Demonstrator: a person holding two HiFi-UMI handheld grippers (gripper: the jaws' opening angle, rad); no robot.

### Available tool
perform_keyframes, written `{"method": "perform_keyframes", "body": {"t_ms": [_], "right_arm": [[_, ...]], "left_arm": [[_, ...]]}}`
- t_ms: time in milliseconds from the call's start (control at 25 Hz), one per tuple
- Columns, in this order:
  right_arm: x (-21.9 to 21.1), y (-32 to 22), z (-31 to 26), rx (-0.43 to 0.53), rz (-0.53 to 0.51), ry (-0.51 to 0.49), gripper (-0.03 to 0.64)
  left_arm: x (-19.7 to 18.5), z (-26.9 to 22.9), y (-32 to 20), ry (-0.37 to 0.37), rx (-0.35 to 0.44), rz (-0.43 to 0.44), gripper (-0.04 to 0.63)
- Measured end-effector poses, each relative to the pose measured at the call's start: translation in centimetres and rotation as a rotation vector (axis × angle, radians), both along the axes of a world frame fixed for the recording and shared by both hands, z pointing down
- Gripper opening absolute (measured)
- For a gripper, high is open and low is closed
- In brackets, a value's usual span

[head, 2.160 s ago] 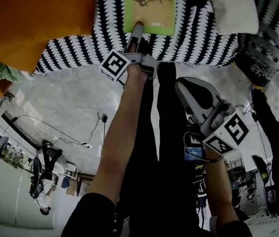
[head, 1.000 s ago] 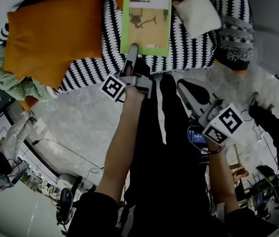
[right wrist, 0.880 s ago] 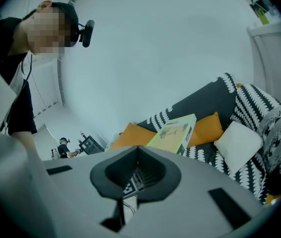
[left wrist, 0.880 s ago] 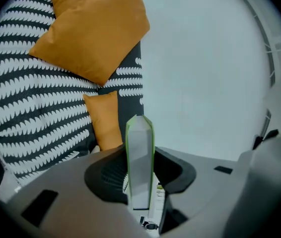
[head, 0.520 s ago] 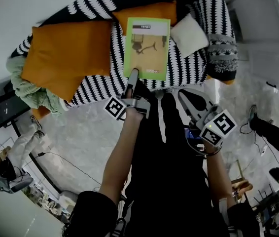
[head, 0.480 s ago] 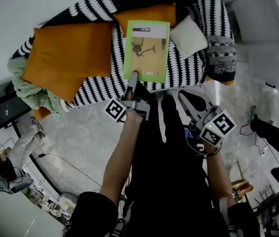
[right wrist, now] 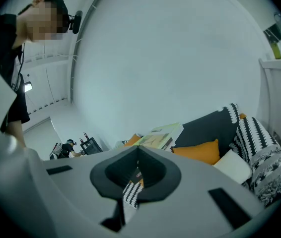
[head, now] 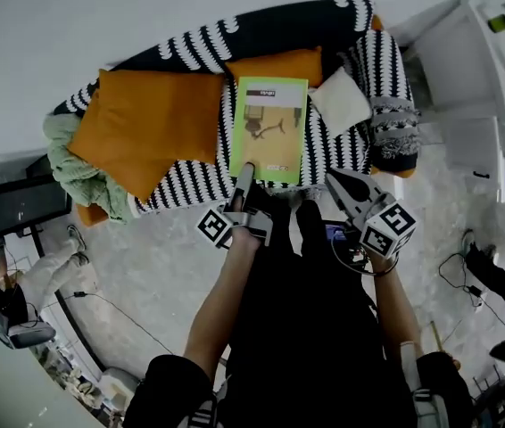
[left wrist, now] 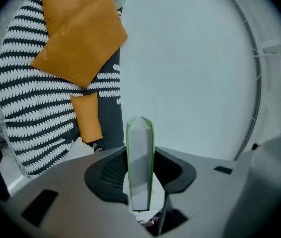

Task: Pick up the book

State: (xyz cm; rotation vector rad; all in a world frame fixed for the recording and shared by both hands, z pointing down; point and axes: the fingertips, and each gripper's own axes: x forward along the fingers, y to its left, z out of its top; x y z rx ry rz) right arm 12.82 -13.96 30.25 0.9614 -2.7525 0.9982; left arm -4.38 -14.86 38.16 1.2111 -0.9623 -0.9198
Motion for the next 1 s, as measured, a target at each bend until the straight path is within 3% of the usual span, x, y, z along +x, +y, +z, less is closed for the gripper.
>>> {"method": "perform_keyframes", "body": {"t_ms": [440,1000], "right_arm": [[1.0,1.6,-4.0,0.111,-0.055,-0.013,0.017],[1.8,1.3,-4.2,0.098,-0.104,-0.033,0.017]], "left_arm": [[0.1,-4.4,4.9,-0.016,0.065,-0.048,0.155],[1.0,-6.1,6.9,0.028,0.068,-0.102,0.155]]}}
